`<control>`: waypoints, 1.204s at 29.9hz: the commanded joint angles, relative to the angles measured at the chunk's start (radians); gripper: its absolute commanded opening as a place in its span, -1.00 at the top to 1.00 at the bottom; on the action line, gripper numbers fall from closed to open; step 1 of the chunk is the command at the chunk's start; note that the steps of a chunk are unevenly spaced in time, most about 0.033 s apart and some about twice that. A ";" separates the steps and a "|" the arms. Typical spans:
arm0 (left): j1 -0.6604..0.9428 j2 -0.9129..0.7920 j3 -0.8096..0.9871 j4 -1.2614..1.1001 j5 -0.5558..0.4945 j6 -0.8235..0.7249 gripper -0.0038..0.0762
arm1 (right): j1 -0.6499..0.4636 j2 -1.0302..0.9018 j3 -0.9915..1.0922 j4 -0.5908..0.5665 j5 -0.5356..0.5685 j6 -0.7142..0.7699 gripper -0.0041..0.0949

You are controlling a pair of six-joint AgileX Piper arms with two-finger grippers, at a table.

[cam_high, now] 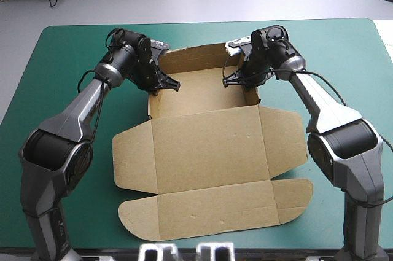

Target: Fold the box

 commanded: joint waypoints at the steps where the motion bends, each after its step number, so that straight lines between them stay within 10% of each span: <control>1: -0.019 -0.034 -0.035 -0.037 0.041 0.016 0.93 | -0.004 -0.063 -0.026 0.037 0.021 -0.051 0.97; 13: -0.019 -0.014 -0.035 -0.100 0.041 0.053 0.68 | -0.009 -0.059 -0.026 0.041 0.021 -0.100 0.86; 23: -0.019 -0.032 -0.035 -0.107 0.041 0.042 -0.27 | -0.011 -0.059 -0.026 0.084 0.021 -0.090 -0.67; 36: 0.021 -0.135 -0.060 0.009 0.041 0.042 -0.30 | -0.070 -0.129 -0.030 0.078 0.021 -0.108 -0.66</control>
